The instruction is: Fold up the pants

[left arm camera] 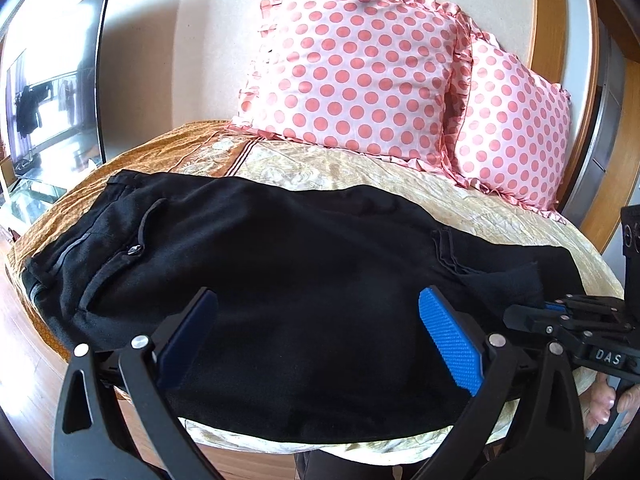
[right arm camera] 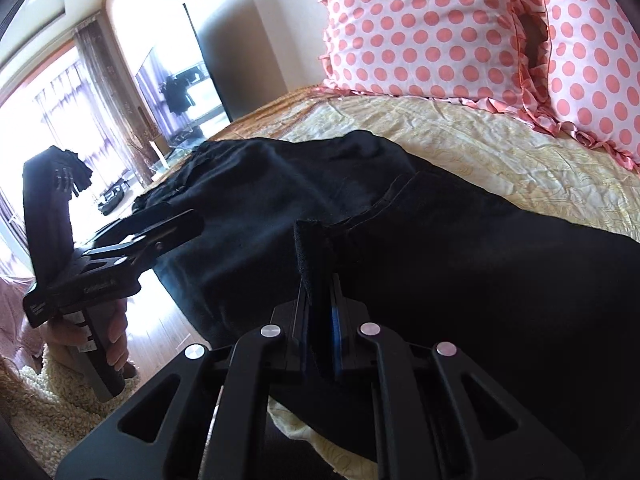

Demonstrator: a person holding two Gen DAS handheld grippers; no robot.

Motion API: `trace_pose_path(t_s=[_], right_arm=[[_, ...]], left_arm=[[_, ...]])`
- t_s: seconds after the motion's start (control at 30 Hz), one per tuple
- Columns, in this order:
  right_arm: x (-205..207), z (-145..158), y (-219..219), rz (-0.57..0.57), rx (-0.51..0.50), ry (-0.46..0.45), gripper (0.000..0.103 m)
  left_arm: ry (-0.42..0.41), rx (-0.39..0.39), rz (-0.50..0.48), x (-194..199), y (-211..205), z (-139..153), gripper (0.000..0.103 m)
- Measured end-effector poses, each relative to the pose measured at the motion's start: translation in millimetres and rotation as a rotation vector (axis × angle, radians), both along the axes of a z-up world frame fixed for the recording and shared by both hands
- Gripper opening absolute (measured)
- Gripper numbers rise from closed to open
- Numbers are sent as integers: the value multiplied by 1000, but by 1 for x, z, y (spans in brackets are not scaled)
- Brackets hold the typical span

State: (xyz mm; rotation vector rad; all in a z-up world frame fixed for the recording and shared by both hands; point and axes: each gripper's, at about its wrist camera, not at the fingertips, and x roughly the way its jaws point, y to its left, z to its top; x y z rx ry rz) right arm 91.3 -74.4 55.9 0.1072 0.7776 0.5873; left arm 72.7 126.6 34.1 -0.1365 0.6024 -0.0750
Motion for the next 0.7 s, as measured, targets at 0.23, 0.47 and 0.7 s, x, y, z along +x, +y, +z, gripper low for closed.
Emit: trace_pose_path(t_s=[0.23, 0.47, 0.7], right_arm=[[3, -10, 15, 12, -16, 16, 9], [6, -29, 20, 36, -35, 74, 14], [-6, -20, 40, 119, -37, 43, 53]], left_arm=[[-3, -2, 61, -2, 11, 1, 101], [-6, 15, 98, -5, 24, 2, 101], [-6, 35, 154, -11, 45, 4, 101]])
